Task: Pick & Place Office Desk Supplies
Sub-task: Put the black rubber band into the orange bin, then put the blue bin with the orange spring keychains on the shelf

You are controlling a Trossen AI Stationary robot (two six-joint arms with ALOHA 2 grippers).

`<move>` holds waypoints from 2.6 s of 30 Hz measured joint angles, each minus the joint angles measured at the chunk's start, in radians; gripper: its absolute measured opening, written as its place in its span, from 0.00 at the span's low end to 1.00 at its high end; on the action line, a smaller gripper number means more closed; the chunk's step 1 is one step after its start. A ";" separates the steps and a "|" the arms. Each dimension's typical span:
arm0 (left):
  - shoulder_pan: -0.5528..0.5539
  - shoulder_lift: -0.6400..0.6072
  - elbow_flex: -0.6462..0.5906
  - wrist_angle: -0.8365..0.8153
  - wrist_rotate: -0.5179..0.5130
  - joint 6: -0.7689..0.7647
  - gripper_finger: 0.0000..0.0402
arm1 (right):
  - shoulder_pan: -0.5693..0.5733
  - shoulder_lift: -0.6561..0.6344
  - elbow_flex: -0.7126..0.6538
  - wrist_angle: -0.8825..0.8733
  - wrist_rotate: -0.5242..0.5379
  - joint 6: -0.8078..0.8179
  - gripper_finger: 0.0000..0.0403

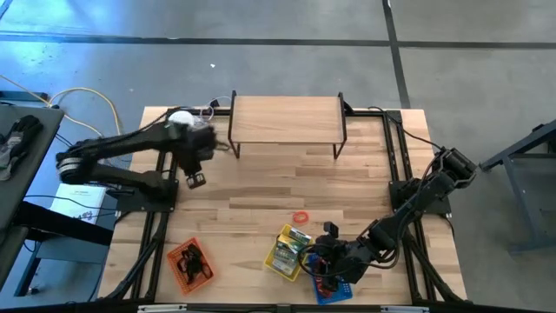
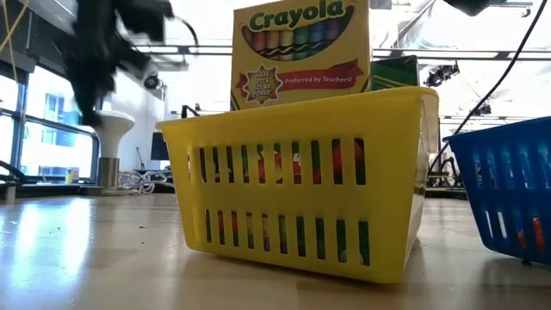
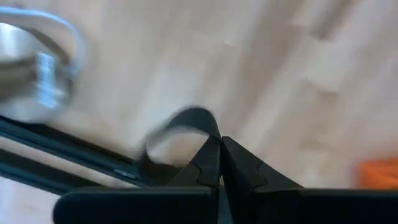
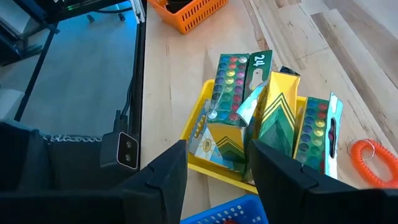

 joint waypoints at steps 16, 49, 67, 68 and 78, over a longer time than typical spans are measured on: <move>-1.317 0.013 0.007 0.277 -0.173 -1.269 0.00 | 0.006 0.000 0.000 0.000 -0.035 -0.260 0.40; -1.319 0.467 0.110 0.599 0.097 -1.464 0.18 | 0.009 0.000 0.000 0.020 -0.181 -0.308 0.40; -1.342 0.445 0.110 0.709 0.253 -1.601 0.30 | 0.179 -0.024 0.000 0.074 -0.205 -0.281 0.40; -1.342 0.445 0.110 0.708 0.248 -1.600 0.30 | 0.195 -0.024 0.000 0.058 -0.207 -0.242 0.40; -1.342 0.445 0.110 0.719 0.072 -1.578 0.30 | 0.298 0.001 0.000 0.022 -0.167 -0.233 0.40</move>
